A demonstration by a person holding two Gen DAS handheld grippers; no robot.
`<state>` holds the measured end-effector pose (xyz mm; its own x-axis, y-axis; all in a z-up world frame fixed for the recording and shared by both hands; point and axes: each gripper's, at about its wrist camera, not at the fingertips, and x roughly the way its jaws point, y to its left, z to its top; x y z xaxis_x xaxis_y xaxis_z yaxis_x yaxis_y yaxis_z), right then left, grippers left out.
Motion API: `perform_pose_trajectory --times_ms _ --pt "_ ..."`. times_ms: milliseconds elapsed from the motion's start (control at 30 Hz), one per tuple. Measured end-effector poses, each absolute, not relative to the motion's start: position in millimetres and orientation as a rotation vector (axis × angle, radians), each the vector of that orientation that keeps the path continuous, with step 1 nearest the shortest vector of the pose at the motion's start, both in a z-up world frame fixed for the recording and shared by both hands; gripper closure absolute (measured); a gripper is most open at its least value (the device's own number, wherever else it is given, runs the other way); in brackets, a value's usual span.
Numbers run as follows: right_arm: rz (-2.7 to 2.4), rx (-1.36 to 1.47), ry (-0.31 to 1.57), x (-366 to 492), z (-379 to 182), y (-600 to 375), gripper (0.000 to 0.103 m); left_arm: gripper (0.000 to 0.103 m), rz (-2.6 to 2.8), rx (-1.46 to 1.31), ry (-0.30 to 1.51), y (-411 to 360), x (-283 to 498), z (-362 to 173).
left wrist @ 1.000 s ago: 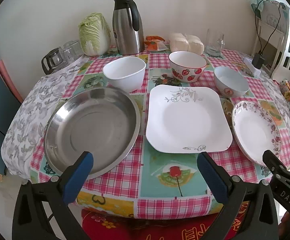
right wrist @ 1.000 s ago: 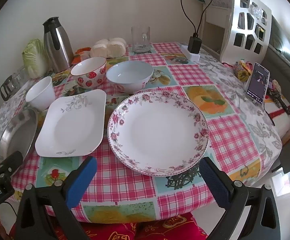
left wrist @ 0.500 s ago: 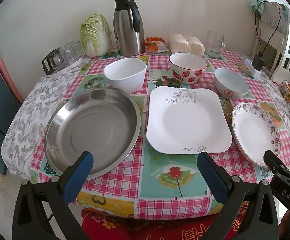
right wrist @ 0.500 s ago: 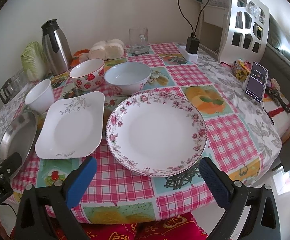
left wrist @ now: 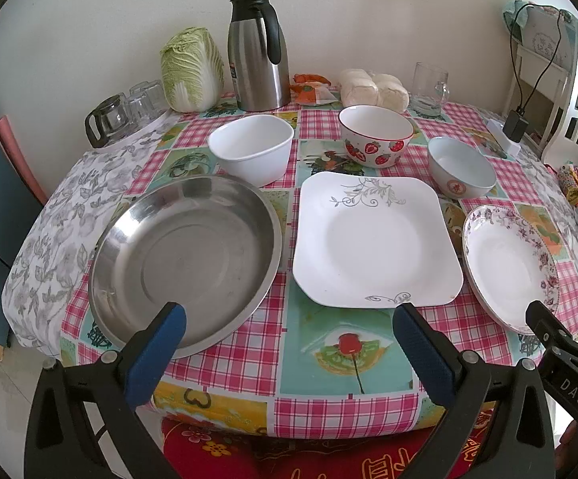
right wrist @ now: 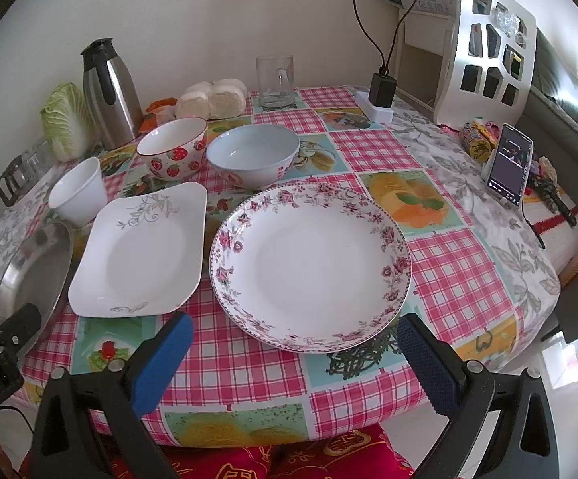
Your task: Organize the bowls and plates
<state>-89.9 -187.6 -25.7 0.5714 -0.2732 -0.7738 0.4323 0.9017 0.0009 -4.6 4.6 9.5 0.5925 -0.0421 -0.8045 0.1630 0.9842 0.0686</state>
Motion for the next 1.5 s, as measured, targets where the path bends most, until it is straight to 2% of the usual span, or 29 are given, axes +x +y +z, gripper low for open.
perform_pose_trajectory --times_ms 1300,1500 --pt "-0.42 0.197 0.873 -88.8 -25.2 -187.5 0.0 0.0 -0.112 0.118 0.931 10.2 -4.0 8.6" --pt "-0.407 0.195 0.856 -87.6 -21.2 -187.9 0.0 0.0 -0.12 0.05 0.986 17.8 8.6 5.9"
